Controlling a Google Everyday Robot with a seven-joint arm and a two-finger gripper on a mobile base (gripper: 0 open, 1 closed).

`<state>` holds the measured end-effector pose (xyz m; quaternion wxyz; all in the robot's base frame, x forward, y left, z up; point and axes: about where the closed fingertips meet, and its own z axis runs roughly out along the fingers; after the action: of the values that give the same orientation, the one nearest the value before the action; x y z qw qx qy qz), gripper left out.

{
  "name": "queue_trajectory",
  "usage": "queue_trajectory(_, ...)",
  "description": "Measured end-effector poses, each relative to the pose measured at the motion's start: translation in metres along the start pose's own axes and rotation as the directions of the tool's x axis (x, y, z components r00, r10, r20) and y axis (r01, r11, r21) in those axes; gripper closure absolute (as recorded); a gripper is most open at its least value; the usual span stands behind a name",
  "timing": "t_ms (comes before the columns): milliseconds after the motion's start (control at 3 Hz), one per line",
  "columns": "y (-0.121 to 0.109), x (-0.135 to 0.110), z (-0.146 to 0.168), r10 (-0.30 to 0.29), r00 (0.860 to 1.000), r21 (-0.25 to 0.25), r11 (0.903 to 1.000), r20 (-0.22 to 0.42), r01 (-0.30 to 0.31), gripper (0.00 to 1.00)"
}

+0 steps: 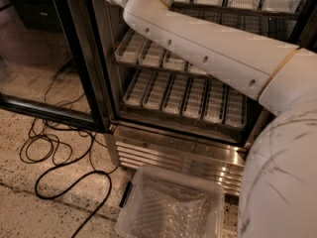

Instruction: Pick coke can from top shelf of fridge

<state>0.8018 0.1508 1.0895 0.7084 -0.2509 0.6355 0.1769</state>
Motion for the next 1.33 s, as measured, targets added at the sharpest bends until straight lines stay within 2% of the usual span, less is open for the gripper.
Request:
queue_trajectory(333, -0.006, 0.011, -0.005, -0.008, 1.000, 0.018, 0.9998, -0.020, 0.008, 0.05)
queue_trajectory(667, -0.031, 0.025, -0.001, -0.033, 0.999, 0.070, 0.9969, -0.039, 0.036, 0.06)
queue_trajectory(1000, -0.060, 0.037, 0.003, -0.059, 0.997, 0.125, 0.9900, -0.057, 0.066, 0.06)
queue_trajectory(1333, -0.073, 0.037, 0.005, -0.076, 0.995, 0.147, 0.9856, -0.056, 0.084, 0.07)
